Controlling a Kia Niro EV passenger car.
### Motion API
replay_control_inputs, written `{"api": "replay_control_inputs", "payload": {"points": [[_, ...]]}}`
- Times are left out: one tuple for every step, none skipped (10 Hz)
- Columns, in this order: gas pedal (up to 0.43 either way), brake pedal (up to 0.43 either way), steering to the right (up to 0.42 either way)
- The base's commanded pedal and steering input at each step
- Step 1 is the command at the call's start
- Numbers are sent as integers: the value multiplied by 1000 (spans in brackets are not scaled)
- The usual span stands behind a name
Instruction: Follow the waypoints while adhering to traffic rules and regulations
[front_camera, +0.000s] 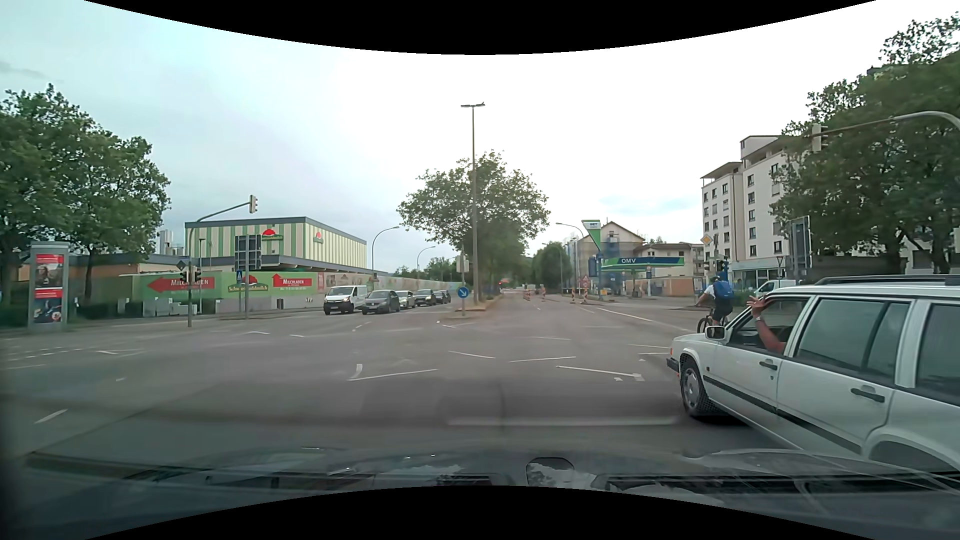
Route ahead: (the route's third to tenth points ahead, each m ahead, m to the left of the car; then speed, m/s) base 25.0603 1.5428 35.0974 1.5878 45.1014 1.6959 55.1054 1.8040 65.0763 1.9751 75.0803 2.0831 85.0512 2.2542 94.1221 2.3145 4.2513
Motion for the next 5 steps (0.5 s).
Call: {"api": "replay_control_inputs", "payload": {"points": [[228, 0, 21], [220, 0, 21], [209, 0, 22], [197, 0, 22], [197, 0, 22]]}}
